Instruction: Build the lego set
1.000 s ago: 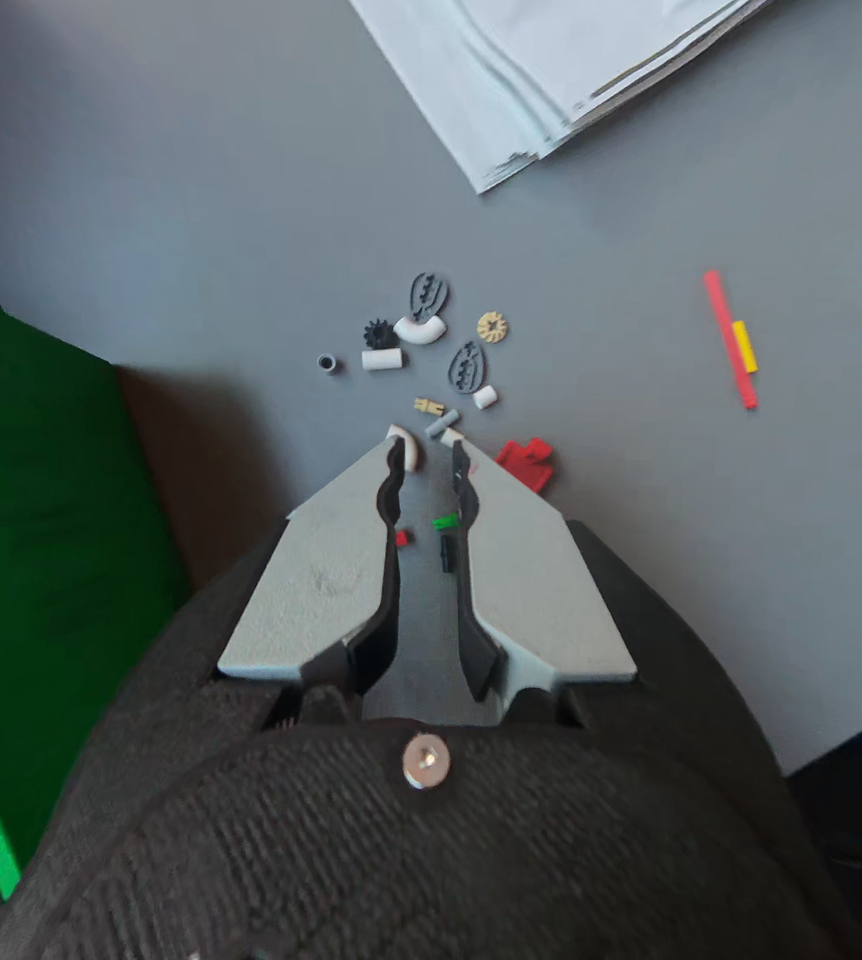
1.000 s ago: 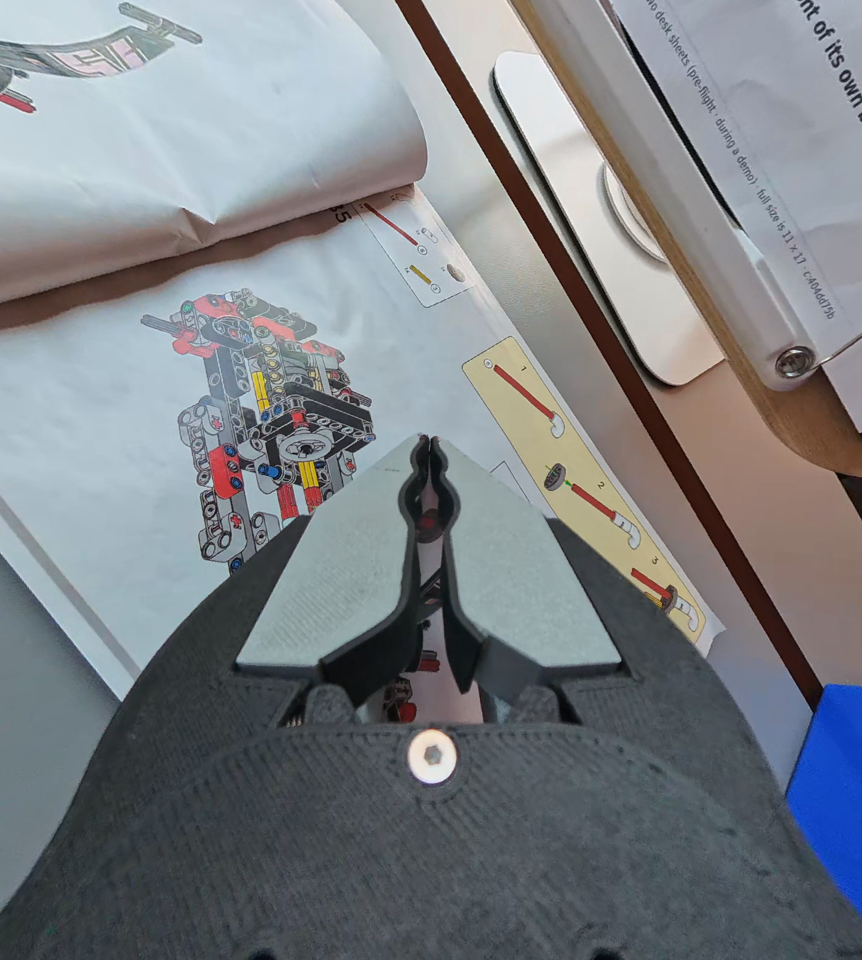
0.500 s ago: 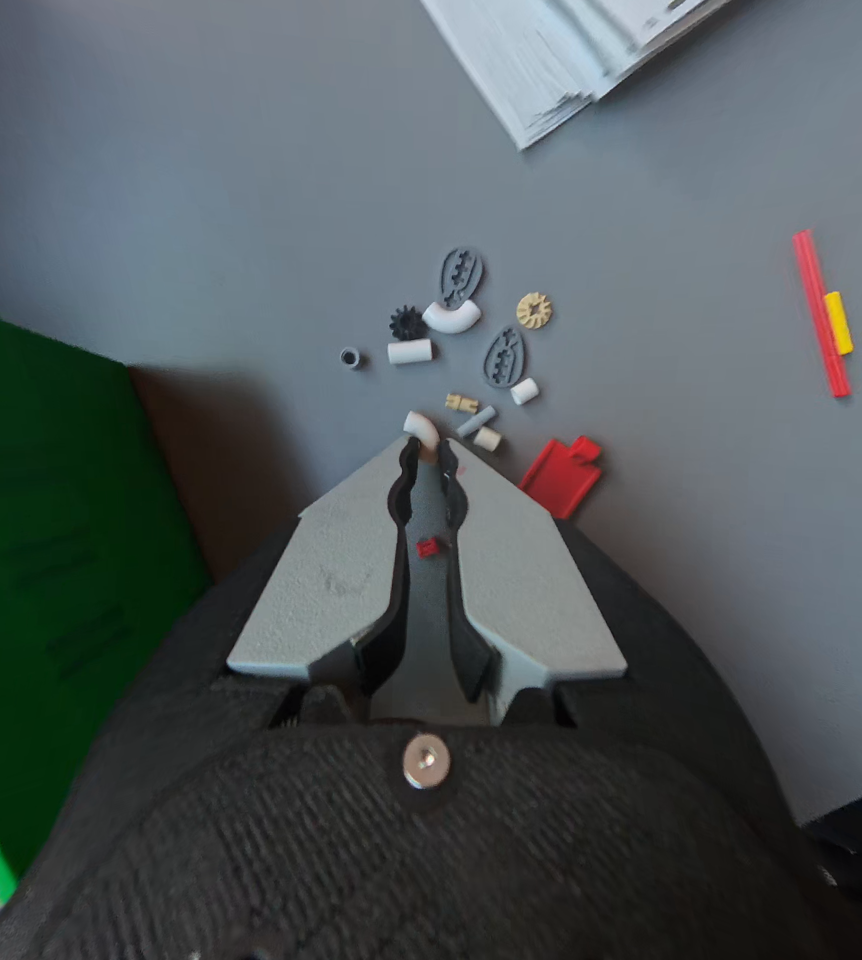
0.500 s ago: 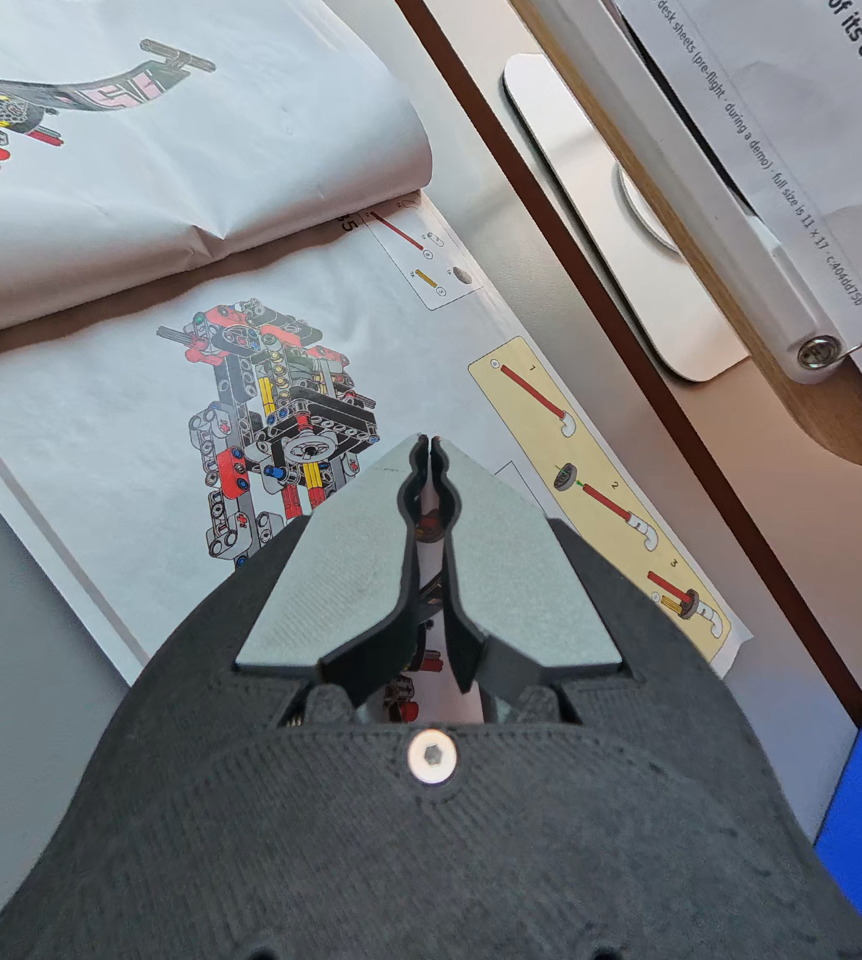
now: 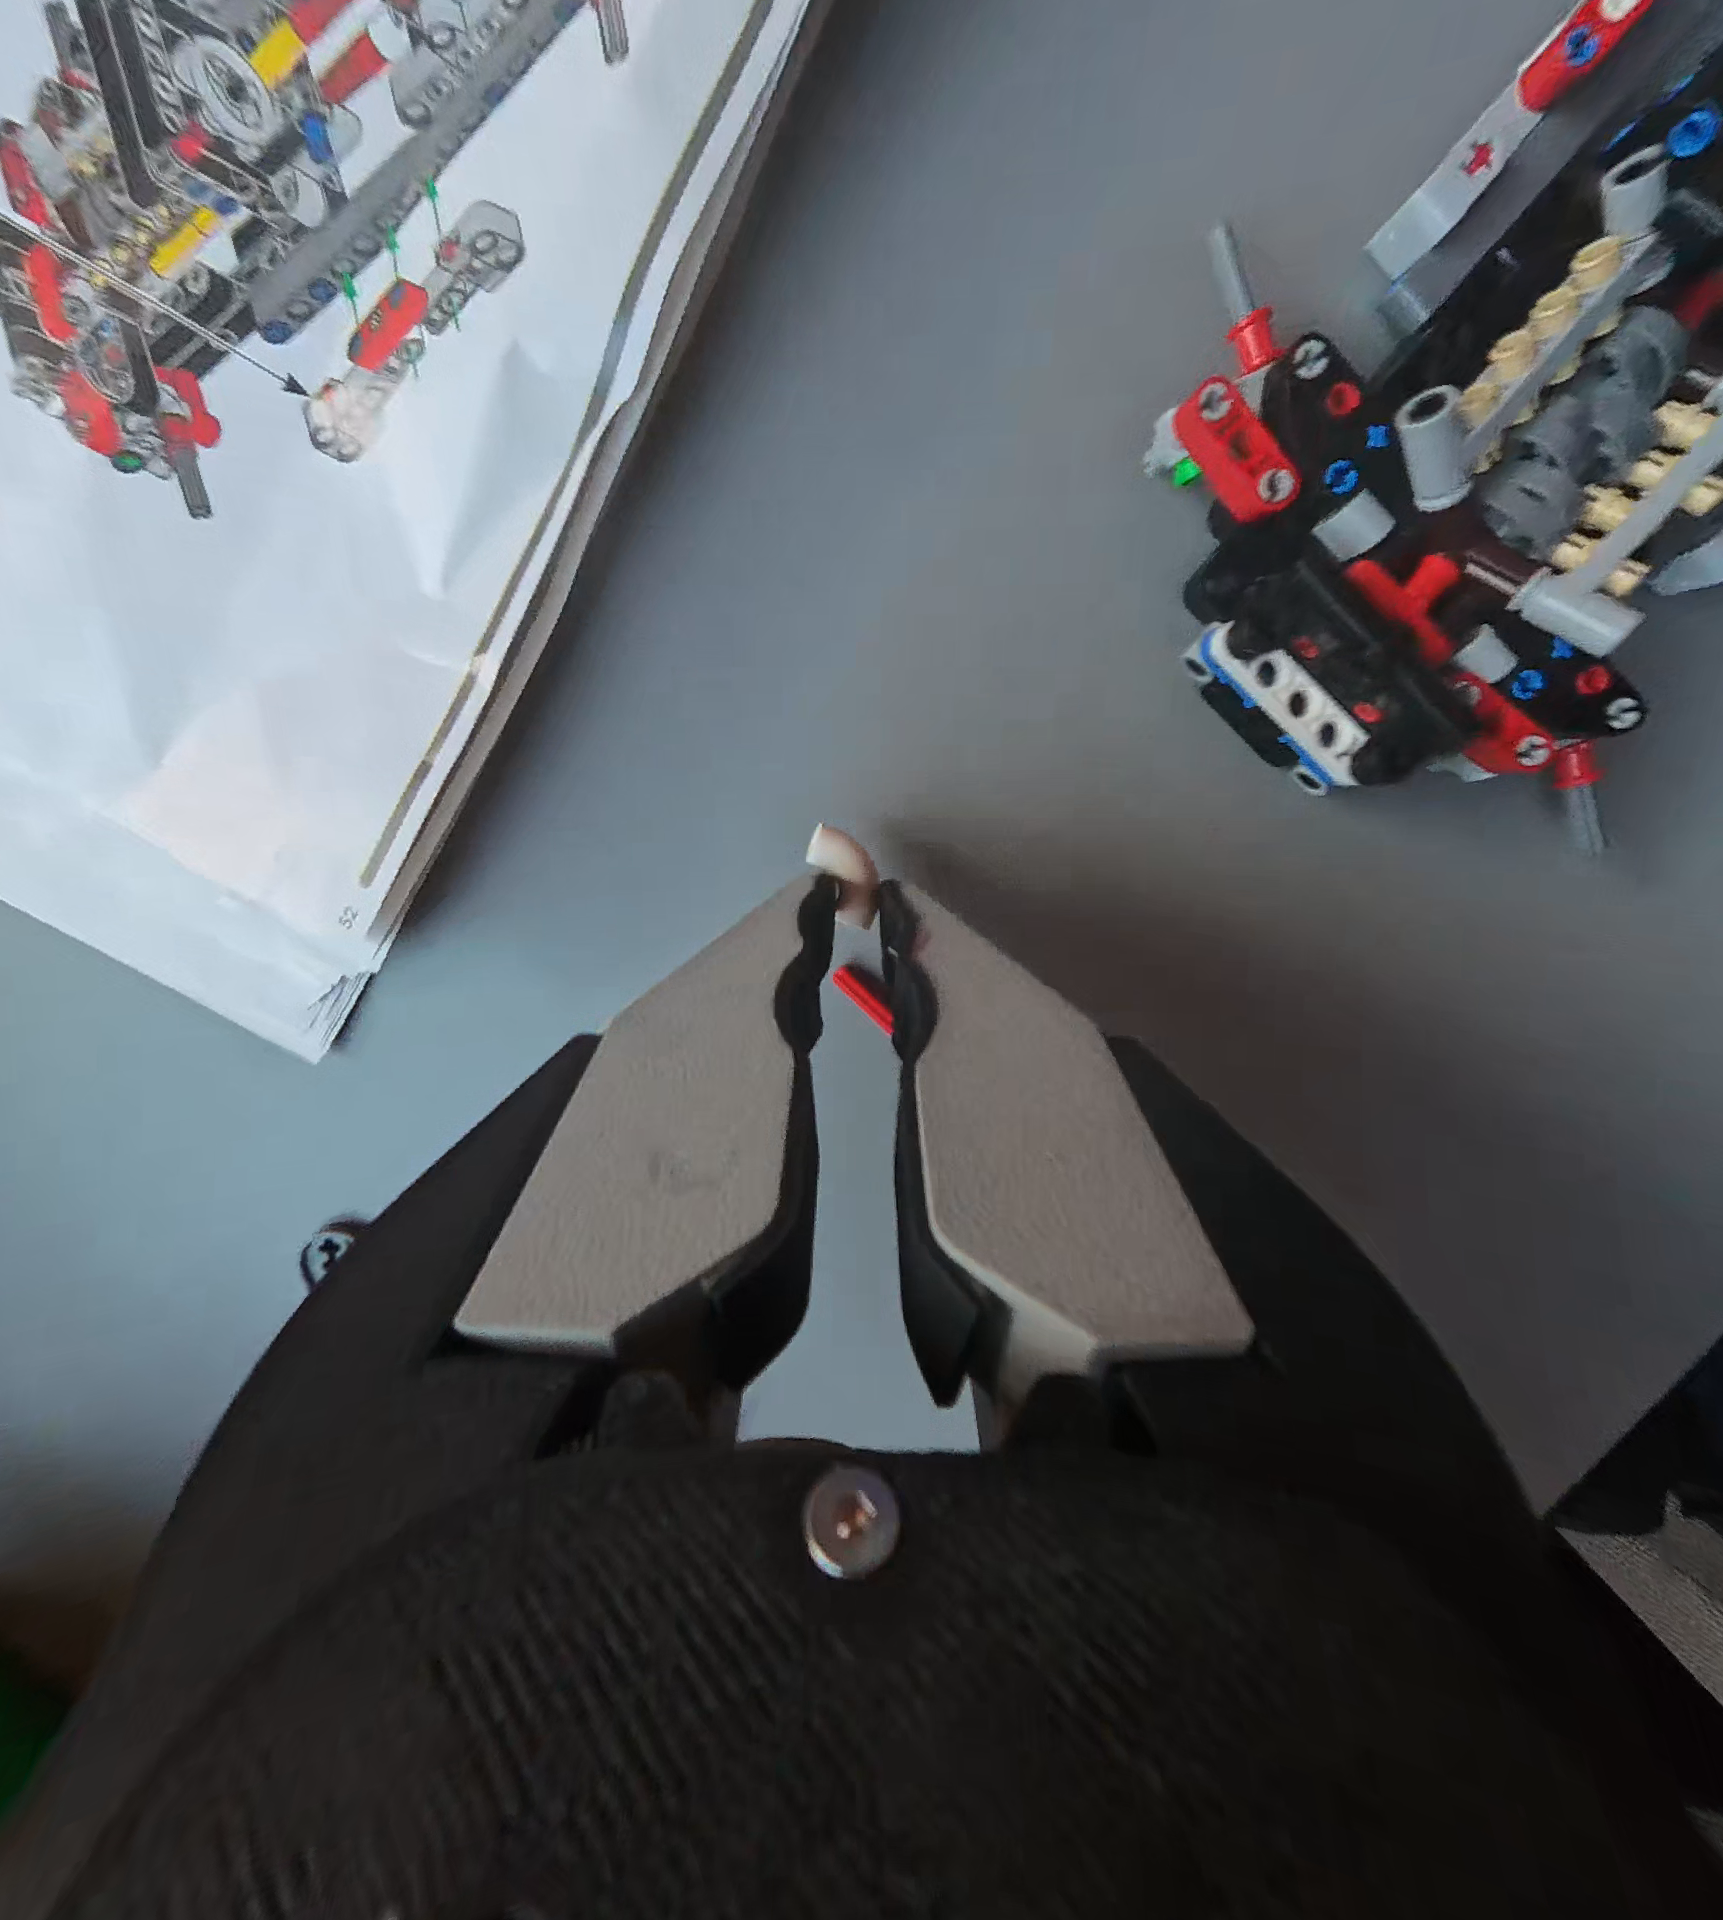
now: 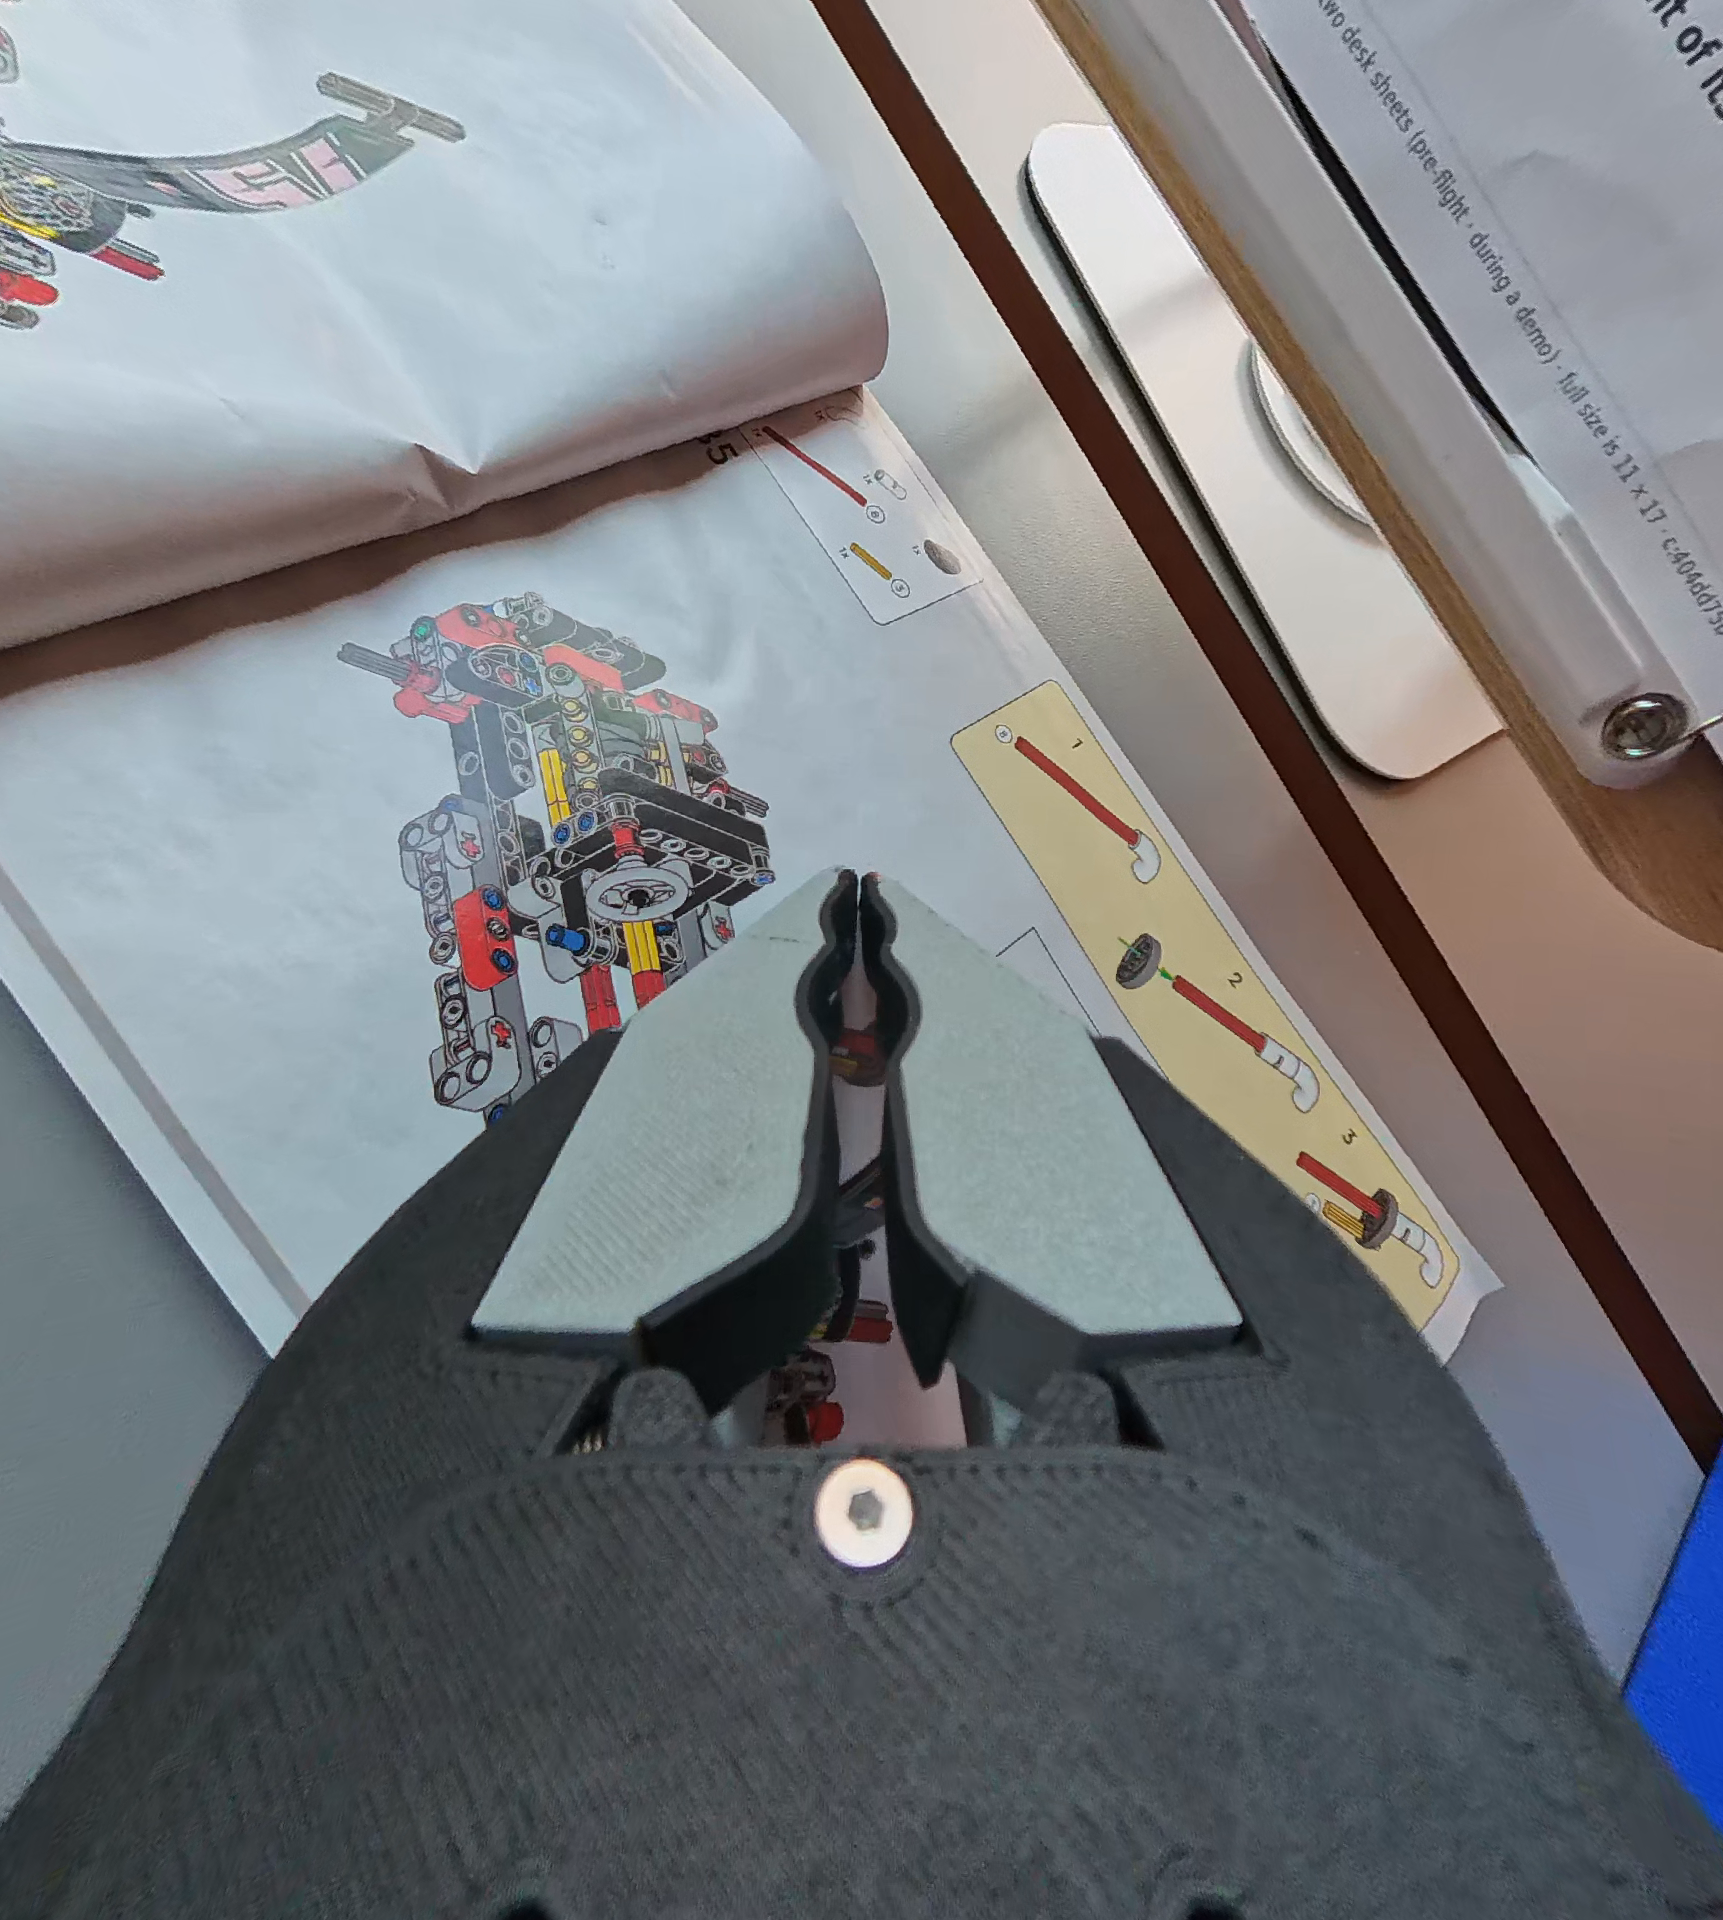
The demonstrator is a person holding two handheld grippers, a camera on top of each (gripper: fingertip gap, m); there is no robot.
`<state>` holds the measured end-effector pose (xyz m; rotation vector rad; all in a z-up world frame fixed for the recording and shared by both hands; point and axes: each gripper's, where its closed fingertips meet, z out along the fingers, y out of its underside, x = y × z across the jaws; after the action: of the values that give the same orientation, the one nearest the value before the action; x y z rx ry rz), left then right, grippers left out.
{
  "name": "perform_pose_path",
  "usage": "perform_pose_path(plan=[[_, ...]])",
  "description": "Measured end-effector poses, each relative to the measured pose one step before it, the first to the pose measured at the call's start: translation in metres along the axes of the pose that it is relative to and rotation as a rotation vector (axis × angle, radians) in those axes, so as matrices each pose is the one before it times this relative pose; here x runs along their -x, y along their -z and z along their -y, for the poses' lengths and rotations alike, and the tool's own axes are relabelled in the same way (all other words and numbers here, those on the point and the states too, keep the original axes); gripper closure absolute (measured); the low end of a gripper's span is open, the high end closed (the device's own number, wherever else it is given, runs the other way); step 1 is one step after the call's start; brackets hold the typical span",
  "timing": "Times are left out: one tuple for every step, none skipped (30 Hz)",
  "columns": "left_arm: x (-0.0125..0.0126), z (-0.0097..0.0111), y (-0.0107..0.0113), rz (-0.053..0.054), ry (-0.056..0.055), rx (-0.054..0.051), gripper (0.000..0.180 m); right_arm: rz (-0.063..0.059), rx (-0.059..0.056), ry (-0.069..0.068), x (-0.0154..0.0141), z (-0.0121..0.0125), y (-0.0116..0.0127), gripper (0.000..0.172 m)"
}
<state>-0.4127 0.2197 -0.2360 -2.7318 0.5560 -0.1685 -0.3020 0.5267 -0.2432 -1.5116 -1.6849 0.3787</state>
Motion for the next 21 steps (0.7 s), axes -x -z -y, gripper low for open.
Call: perform_pose_path(plan=[[0.00189, -0.00345, -0.00446, 0.002, 0.0072, 0.0235, 0.174, 0.0006, -0.0005, 0.0016, 0.00016, 0.00012, 0.00002, 0.172], [0.00011, -0.00333, -0.00375, -0.0059, 0.0065, 0.023, 0.174, 0.0015, -0.0004, -0.0005, 0.00011, 0.00004, 0.00008, 0.172], [-0.00018, 0.00136, -0.00123, -0.003, 0.0029, -0.0077, 0.175, 0.0028, -0.0007, -0.0021, 0.00009, 0.00001, 0.0001, 0.172], [-0.00083, 0.00172, 0.0004, -0.0058, 0.0031, -0.009, 0.175, 0.0032, -0.0013, -0.0032, 0.00009, 0.00014, 0.0001, 0.172], [0.00015, -0.00109, -0.00059, 0.0003, 0.0029, 0.0124, 0.174, 0.0034, -0.0008, -0.0038, -0.00004, 0.00002, 0.00008, 0.172], [0.00038, 0.00019, -0.00032, 0.0063, -0.0012, 0.004, 0.172, 0.003, 0.0001, -0.0037, 0.00004, -0.00007, 0.00003, 0.172], [-0.00059, 0.00078, -0.00019, 0.0008, -0.0017, 0.0005, 0.167, 0.0012, -0.0003, -0.0025, -0.00016, -0.00007, -0.00002, 0.172], [-0.00086, 0.00034, -0.0001, -0.0023, -0.0007, 0.0021, 0.165, 0.0003, 0.0, -0.0007, -0.00004, 0.00005, 0.00004, 0.172], [-0.00034, -0.00017, -0.00006, 0.0003, -0.0001, 0.0048, 0.165, -0.0004, 0.0006, 0.0009, 0.0001, -0.00004, -0.00004, 0.172], [-0.00047, -0.00011, -0.00002, -0.0023, 0.0007, 0.0023, 0.165, -0.0013, -0.0001, 0.0024, 0.00006, 0.00003, 0.00004, 0.172], [-0.00054, 0.0004, 0.00013, -0.0036, 0.0029, -0.0027, 0.165, -0.0007, -0.0005, 0.0027, 0.00012, 0.00009, 0.00001, 0.172], [0.00036, 0.00031, 0.00014, 0.0019, 0.0051, -0.0043, 0.165, -0.0001, -0.0006, 0.0018, 0.00017, 0.00001, 0.00005, 0.172], [0.00029, -0.00012, 0.00041, 0.0027, 0.0035, -0.0024, 0.164, 0.0011, -0.0006, 0.0005, 0.00018, 0.00011, 0.00012, 0.172], [-0.0001, 0.00006, 0.00081, 0.003, 0.0019, -0.0041, 0.163, 0.0024, -0.0007, -0.0015, 0.00012, 0.00003, 0.0, 0.172], [-0.00024, 0.00086, 0.00148, 0.0031, 0.0035, -0.0091, 0.161, 0.0035, -0.001, -0.0038, 0.00007, 0.00008, 0.0001, 0.172], [-0.00085, 0.00156, 0.00244, -0.0008, 0.0046, -0.0135, 0.161, 0.0049, -0.0021, -0.0053, 0.00003, 0.00025, 0.00014, 0.172], [-0.0008, 0.00219, 0.0032, -0.0008, 0.0043, -0.0191, 0.16, 0.0057, -0.0023, -0.0068, -0.00009, 0.00015, 0.00027, 0.172], [-0.00008, 0.00286, 0.00412, 0.0035, 0.0054, -0.0232, 0.16, 0.0053, -0.0023, -0.0076, -0.00018, 0.00021, 0.00017, 0.172], [0.00024, 0.00269, 0.0046, 0.0047, 0.0071, -0.0231, 0.16, 0.0049, -0.0022, -0.0073, -0.00012, 0.00015, 0.00015, 0.172], [0.00066, 0.00219, 0.0048, 0.0069, 0.0079, -0.0204, 0.159, 0.0053, -0.0017, -0.0066, -0.00001, 0.00018, 0.00014, 0.172], [0.00103, 0.00152, 0.00496, 0.0092, 0.006, -0.0178, 0.159, 0.0055, -0.0006, -0.0055, 0.00001, -0.00005, 0.00003, 0.172]])
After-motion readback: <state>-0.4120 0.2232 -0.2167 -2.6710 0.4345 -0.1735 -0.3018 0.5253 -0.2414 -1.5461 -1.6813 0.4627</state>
